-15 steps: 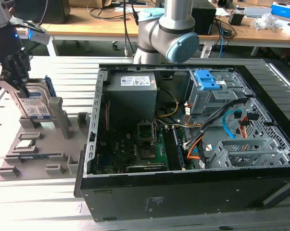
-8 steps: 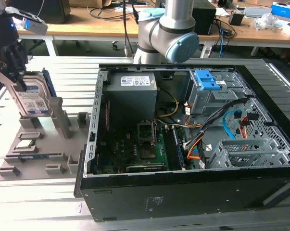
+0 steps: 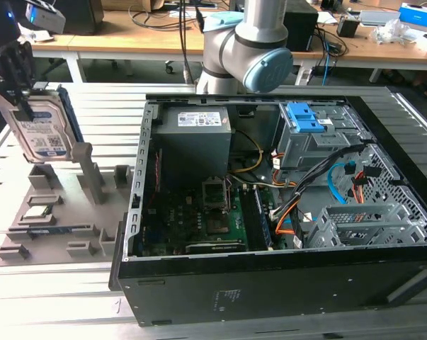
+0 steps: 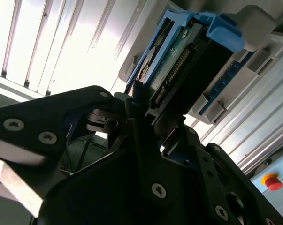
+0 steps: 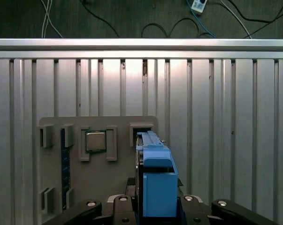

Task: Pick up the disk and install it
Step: 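Pick up the disk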

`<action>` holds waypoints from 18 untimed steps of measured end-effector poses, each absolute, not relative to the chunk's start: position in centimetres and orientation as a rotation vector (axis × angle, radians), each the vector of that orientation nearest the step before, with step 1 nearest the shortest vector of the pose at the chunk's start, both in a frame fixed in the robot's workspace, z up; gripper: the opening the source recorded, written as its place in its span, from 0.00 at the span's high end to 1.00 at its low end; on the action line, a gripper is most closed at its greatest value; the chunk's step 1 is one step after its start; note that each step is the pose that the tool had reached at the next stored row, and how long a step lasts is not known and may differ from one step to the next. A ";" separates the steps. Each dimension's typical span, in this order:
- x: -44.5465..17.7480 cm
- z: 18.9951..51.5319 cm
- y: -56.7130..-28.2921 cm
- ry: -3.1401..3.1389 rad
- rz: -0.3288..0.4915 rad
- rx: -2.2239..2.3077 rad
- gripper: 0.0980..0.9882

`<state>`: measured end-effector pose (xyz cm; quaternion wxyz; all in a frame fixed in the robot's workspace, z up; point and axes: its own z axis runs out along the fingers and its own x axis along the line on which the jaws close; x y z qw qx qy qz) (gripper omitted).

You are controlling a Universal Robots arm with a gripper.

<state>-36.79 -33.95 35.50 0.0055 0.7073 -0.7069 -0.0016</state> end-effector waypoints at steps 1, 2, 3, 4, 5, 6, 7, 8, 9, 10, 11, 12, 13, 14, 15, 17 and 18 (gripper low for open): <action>-36.8 35.7 -33.9 -2.213 -0.005 2.214 0.70; -36.8 36.1 -33.9 -2.213 -0.005 2.214 0.70; -36.8 36.3 -33.9 -2.213 -0.005 2.214 0.70; -36.8 36.7 -33.8 -2.213 -0.005 2.214 0.70; -36.8 37.6 -33.8 -2.213 -0.004 2.214 0.70; -36.8 39.1 -33.8 -2.213 -0.004 2.214 0.70; -36.8 40.3 -33.8 -2.213 -0.004 2.214 0.70; -36.8 41.0 -33.8 -2.213 -0.004 2.214 0.70; -36.8 41.3 -33.8 -2.213 -0.004 2.214 0.70; -36.8 41.5 -33.8 -2.213 -0.004 2.214 0.70; -36.8 41.8 -33.8 -2.213 -0.004 2.214 0.70; -36.8 42.0 -33.8 -2.213 -0.004 2.214 0.70; -36.8 42.3 -33.8 -2.213 -0.004 2.214 0.70; -36.8 42.6 -33.8 -2.213 -0.004 2.214 0.70; -36.8 43.0 -33.8 -2.213 -0.004 2.214 0.70; -36.8 43.6 -33.8 -2.213 -0.004 2.214 0.70; -36.8 43.9 -33.8 -2.213 -0.004 2.214 0.70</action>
